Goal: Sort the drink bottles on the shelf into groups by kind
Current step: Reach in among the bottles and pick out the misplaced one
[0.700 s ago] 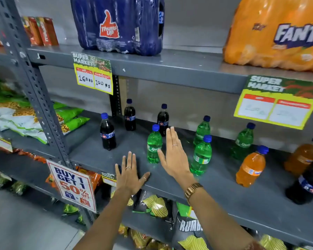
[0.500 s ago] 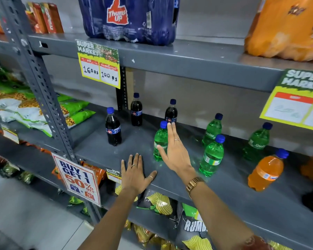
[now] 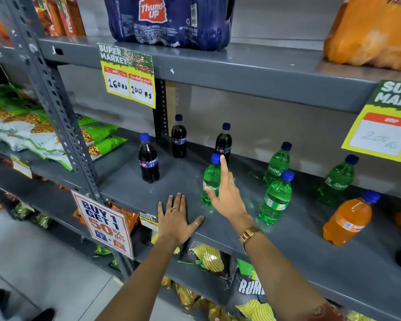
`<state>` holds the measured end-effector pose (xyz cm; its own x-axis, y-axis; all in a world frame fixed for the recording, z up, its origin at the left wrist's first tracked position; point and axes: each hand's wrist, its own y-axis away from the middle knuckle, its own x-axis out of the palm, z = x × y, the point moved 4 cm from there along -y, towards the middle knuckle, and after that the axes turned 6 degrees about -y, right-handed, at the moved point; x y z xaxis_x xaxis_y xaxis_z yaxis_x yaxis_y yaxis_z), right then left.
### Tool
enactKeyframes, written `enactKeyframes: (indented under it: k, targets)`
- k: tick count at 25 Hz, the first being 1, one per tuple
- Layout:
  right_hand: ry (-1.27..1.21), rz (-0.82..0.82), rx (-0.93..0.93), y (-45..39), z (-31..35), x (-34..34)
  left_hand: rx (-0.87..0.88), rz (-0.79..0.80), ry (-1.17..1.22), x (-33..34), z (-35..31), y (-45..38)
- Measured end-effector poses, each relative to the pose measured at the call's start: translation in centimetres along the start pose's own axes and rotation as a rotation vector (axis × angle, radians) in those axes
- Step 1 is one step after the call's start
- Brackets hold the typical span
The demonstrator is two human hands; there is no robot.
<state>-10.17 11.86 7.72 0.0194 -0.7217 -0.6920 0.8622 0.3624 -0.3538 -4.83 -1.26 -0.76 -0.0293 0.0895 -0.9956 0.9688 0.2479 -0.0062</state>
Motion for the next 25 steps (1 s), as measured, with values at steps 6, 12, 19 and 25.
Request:
enactKeyframes:
  k: [6, 12, 19, 25]
  targets:
    - [0.015, -0.069, 0.015, 4.7, -1.2, -2.6, 0.033, 0.082, -0.001, 0.0, -0.9, 1.7]
    - [0.033, -0.172, 0.043, 11.3, -3.4, -7.9, 0.142, 0.093, -0.016, 0.0, -5.8, 5.1]
    - [0.092, -0.310, 0.164, 17.3, -8.2, -15.1, 0.341, 0.104, -0.017, 0.3, -15.6, 8.6]
    - [0.134, -0.403, 0.280, 19.7, -12.6, -20.5, 0.479, 0.170, -0.033, 1.1, -22.8, 10.0]
